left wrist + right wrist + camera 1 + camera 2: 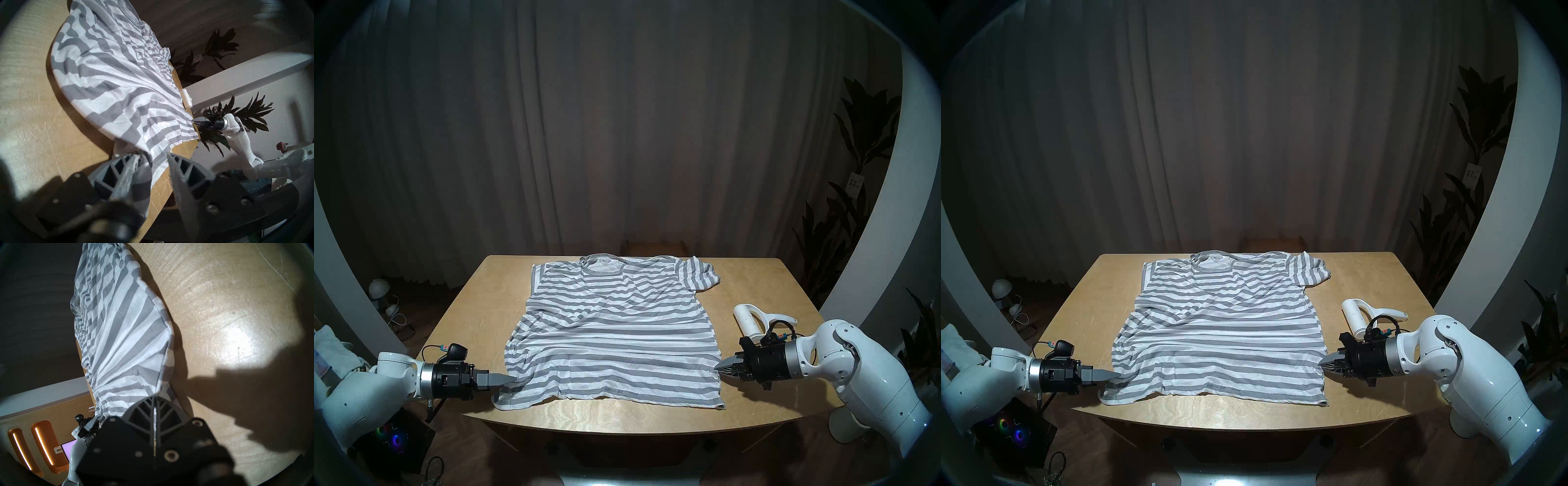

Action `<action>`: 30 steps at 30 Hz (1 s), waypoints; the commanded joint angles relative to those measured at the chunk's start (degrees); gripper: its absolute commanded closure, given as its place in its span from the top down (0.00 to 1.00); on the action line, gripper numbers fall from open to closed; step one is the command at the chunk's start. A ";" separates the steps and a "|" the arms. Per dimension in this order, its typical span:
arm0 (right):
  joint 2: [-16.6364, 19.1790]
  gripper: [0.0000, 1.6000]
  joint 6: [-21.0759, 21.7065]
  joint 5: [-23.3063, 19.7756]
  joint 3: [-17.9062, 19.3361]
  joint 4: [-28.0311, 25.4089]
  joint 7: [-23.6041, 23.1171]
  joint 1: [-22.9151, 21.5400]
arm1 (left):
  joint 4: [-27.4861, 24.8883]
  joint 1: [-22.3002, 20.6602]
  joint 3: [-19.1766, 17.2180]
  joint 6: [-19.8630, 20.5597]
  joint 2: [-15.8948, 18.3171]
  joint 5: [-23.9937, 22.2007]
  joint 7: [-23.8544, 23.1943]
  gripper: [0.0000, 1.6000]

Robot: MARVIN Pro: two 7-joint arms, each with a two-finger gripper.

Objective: Use the fur roller to clean a top

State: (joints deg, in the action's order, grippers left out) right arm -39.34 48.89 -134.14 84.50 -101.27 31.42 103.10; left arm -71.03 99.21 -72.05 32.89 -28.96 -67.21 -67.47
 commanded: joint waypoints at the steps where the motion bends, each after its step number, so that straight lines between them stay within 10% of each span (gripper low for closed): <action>1: 0.34 0.00 0.53 -0.71 0.89 -0.88 -0.85 0.91 | 0.14 3.54 3.43 1.07 0.03 2.89 3.45 0.32; 6: 0.34 0.00 0.89 -1.06 0.77 -0.89 -1.03 1.65 | -0.39 4.12 3.57 1.41 0.45 2.51 3.80 0.00; 30: 4.40 0.00 3.95 -3.82 3.18 -1.52 -0.22 4.01 | -1.38 7.35 3.60 1.35 4.38 0.65 3.27 0.00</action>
State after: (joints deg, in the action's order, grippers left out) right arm -36.08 52.15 -137.33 87.00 -102.02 31.04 107.47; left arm -74.07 100.46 -71.32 32.69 -26.50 -67.50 -63.94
